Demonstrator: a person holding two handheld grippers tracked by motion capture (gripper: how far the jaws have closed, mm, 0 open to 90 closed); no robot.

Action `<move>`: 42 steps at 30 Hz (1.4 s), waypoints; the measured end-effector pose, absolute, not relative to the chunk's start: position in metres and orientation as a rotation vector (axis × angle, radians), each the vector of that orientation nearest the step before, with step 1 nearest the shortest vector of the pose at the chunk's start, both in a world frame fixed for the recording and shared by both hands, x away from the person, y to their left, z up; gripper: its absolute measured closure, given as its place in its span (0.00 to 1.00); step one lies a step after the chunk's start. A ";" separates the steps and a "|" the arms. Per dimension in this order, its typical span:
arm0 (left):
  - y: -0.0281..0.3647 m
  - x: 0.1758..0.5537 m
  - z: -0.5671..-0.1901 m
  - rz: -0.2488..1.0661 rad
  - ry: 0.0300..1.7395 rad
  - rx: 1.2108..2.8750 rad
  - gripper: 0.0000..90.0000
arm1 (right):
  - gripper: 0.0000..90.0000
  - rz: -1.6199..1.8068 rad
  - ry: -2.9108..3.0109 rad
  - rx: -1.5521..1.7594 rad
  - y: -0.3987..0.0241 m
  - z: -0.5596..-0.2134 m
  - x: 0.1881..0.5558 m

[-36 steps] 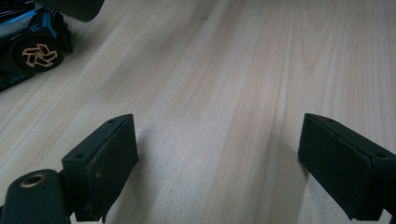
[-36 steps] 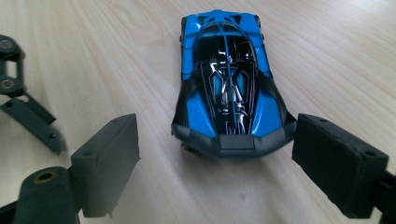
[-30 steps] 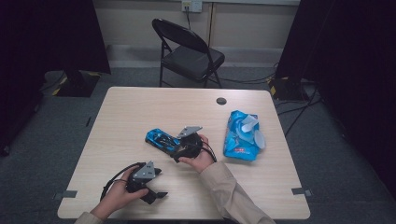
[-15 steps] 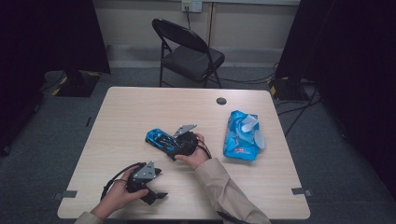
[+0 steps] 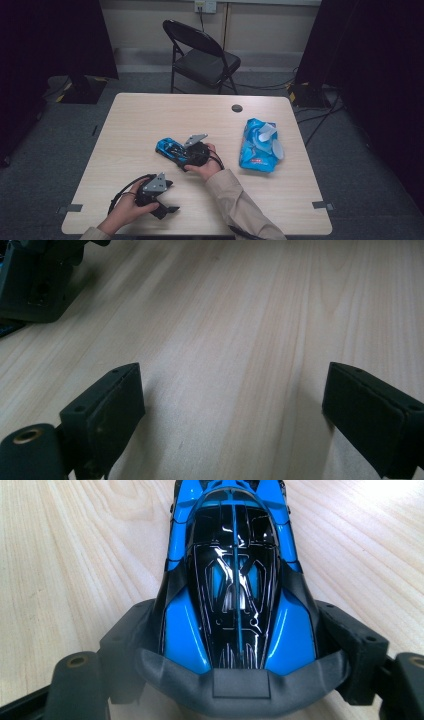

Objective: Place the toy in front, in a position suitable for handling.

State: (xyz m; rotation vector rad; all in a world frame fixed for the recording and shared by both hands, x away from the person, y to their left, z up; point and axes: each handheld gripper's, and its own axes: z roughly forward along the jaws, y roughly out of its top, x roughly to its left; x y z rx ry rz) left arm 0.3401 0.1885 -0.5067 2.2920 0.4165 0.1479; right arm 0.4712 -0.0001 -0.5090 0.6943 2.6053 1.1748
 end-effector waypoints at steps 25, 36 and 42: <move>0.188 0.341 -0.507 0.147 0.408 2.301 0.09 | 0.28 1.226 2.529 0.752 -0.013 -0.480 0.467; 0.188 0.341 -0.507 0.147 0.407 2.301 0.09 | 0.28 1.272 2.492 0.779 -0.016 -0.462 0.470; 0.188 0.341 -0.507 0.147 0.406 2.302 0.09 | 0.28 1.293 2.469 0.787 -0.013 -0.452 0.472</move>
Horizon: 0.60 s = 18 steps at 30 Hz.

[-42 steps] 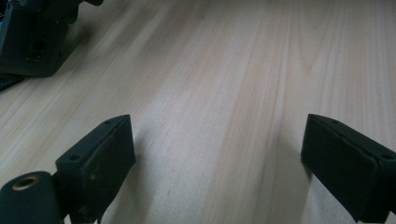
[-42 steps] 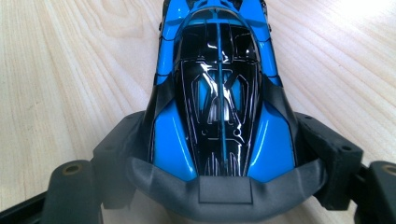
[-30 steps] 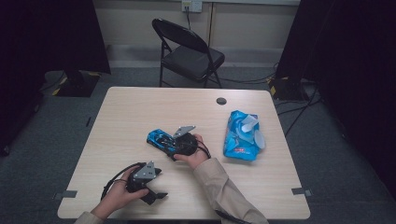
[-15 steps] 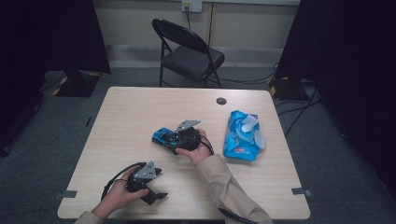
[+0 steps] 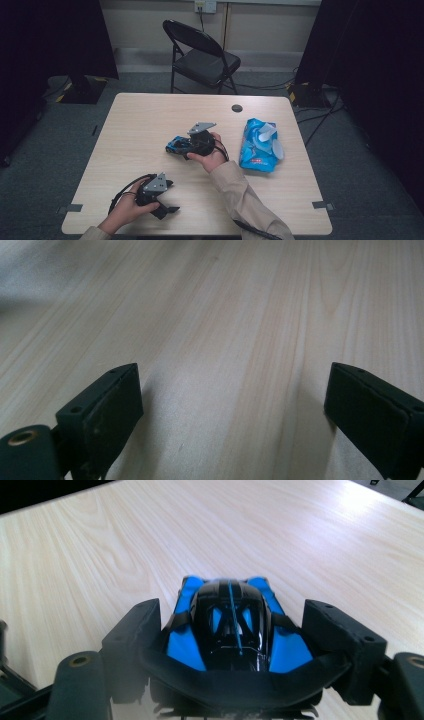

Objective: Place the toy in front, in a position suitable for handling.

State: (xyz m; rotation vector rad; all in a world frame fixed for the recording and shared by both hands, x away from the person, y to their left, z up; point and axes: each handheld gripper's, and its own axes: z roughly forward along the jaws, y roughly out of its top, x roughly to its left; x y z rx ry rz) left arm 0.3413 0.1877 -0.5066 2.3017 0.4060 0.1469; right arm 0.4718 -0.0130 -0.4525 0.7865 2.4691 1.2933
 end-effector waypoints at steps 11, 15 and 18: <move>0.188 0.341 -0.507 0.144 0.408 2.300 0.09 | 0.28 1.323 2.438 0.810 -0.011 -0.441 0.475; 0.188 0.341 -0.507 0.144 0.408 2.300 0.09 | 0.28 1.338 2.429 0.813 -0.010 -0.436 0.477; 0.188 0.341 -0.507 0.143 0.407 2.301 0.08 | 0.28 1.345 2.423 0.804 -0.009 -0.432 0.478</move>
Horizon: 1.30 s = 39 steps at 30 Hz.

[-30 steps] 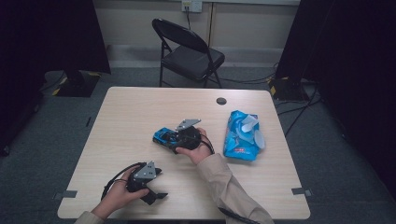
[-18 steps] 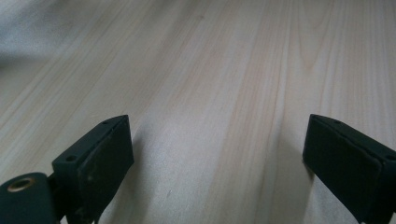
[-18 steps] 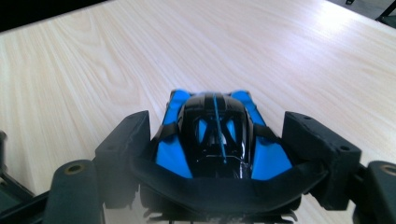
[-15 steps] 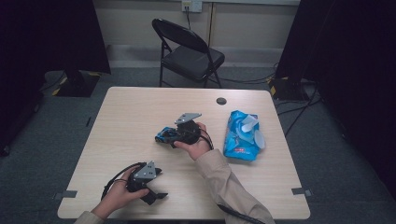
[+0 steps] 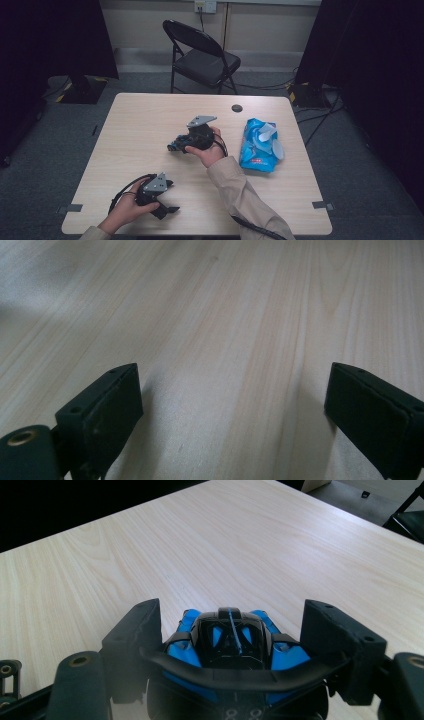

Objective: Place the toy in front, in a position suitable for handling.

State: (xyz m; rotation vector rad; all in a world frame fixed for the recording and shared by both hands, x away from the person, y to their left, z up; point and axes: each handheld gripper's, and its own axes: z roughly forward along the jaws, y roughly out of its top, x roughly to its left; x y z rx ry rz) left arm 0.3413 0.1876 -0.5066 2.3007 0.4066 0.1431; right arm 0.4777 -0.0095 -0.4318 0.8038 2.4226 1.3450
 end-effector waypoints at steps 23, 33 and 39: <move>0.187 0.342 -0.507 0.145 0.402 2.303 0.08 | 0.28 1.412 2.423 0.770 -0.065 -0.428 0.428; 0.187 0.342 -0.507 0.146 0.403 2.303 0.08 | 0.28 1.435 2.398 0.765 -0.101 -0.451 0.392; 0.187 0.341 -0.507 0.146 0.406 2.301 0.08 | 0.28 1.424 2.403 0.781 -0.119 -0.471 0.377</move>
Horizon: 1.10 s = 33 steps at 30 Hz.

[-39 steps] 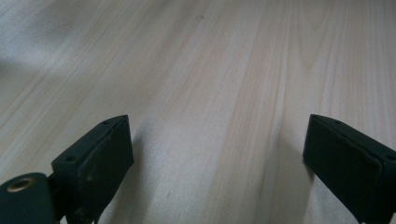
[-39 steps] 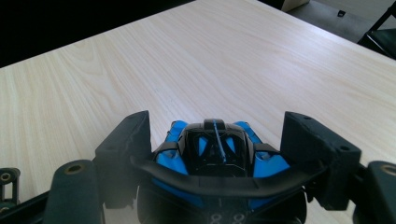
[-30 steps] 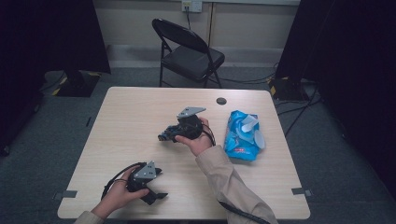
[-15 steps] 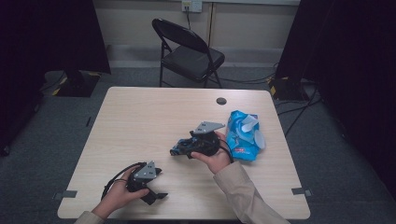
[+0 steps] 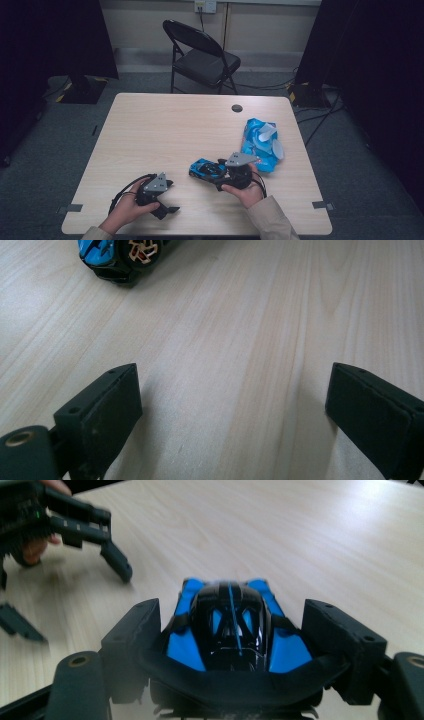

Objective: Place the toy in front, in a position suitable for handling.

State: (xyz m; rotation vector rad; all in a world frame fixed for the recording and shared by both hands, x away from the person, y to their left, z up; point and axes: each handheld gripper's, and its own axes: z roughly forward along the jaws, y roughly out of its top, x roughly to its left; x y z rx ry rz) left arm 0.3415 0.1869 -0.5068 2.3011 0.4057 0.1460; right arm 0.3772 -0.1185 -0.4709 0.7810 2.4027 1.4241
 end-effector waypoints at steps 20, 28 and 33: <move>0.187 0.341 -0.507 0.145 0.409 2.302 0.07 | 0.27 1.236 2.524 0.798 -0.128 -0.505 0.367; 0.187 0.341 -0.507 0.145 0.409 2.301 0.07 | 0.26 1.198 2.547 0.814 -0.129 -0.506 0.366; 0.187 0.341 -0.507 0.145 0.409 2.301 0.07 | 0.21 1.176 2.545 0.856 -0.131 -0.507 0.366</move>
